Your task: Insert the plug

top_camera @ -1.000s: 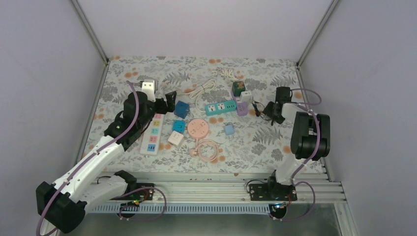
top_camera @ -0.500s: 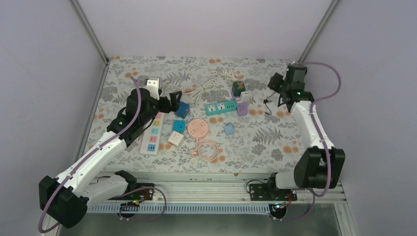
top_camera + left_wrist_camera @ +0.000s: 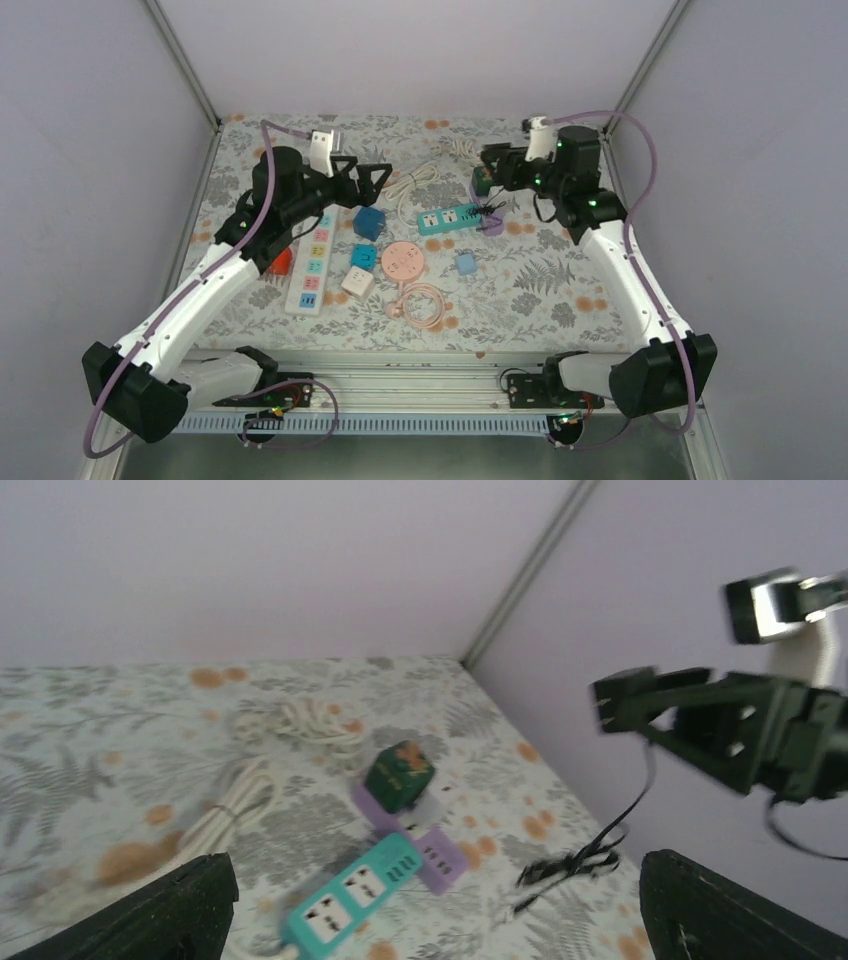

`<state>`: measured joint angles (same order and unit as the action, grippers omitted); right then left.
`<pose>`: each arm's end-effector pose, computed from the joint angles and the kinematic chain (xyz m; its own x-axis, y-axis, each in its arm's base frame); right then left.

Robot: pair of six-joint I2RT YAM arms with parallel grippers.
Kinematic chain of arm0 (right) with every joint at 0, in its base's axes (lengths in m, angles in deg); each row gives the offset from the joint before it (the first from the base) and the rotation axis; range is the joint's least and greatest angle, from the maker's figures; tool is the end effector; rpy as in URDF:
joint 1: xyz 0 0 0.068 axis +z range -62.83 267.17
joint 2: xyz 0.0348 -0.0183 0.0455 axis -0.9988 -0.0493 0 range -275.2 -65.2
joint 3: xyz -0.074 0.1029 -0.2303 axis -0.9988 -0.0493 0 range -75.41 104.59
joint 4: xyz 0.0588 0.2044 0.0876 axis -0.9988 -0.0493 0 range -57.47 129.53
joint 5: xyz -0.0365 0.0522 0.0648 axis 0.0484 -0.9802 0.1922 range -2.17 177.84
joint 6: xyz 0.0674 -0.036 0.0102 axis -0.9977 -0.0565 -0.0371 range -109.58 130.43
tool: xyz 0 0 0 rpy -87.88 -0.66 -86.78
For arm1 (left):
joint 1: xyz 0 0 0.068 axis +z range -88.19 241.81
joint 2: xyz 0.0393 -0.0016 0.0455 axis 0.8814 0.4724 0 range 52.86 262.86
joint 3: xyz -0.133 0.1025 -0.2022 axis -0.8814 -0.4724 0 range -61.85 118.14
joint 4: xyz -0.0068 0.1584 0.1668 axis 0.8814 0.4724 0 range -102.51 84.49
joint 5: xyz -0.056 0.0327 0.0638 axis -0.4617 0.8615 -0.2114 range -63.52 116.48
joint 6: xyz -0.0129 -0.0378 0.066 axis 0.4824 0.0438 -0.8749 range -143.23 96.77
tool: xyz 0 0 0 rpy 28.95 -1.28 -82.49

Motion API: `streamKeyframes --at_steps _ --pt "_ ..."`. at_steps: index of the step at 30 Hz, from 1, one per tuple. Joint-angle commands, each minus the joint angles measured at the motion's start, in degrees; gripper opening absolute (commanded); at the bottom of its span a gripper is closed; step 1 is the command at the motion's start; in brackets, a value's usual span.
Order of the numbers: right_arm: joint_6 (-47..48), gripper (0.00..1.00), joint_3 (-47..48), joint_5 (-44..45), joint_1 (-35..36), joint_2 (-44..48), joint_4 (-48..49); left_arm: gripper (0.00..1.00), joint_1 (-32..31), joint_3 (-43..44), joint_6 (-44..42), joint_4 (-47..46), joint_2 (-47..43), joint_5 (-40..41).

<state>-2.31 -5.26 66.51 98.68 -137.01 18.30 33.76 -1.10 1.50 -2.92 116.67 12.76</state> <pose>0.2676 0.0788 0.3558 -0.4851 0.1109 -0.8674 -0.4175 0.8422 0.3411 0.2192 -0.1344 0.3596 -0.4521 -0.2196 -0.8645 0.5197 0.7229 -0.4554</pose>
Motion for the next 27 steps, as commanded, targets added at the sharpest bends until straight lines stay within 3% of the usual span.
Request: streamKeyframes --at_steps 1,8,14,19,22,27 --pt "3.2 0.56 -2.7 -12.0 5.0 1.5 6.6 1.00 0.8 4.5 3.9 1.0 2.4 -12.7" --pt "7.7 0.56 -4.5 -20.3 12.2 0.4 11.6 1.00 1.2 6.9 9.4 -2.4 5.5 -24.0" --pt "12.2 0.58 -3.0 -21.4 17.7 -2.3 12.1 0.99 1.2 7.6 12.5 -4.1 8.9 -30.2" --pt "16.1 0.58 -2.1 -21.3 20.5 -4.5 12.2 0.85 1.8 5.9 20.2 -10.5 11.9 -41.9" --pt "17.0 0.58 -0.8 -20.9 20.6 -5.8 11.7 0.79 1.9 5.7 18.9 -8.1 12.5 -41.9" --pt "17.3 0.58 0.9 -20.5 20.6 -8.0 11.1 0.78 1.9 5.5 13.7 -2.3 11.3 -39.4"
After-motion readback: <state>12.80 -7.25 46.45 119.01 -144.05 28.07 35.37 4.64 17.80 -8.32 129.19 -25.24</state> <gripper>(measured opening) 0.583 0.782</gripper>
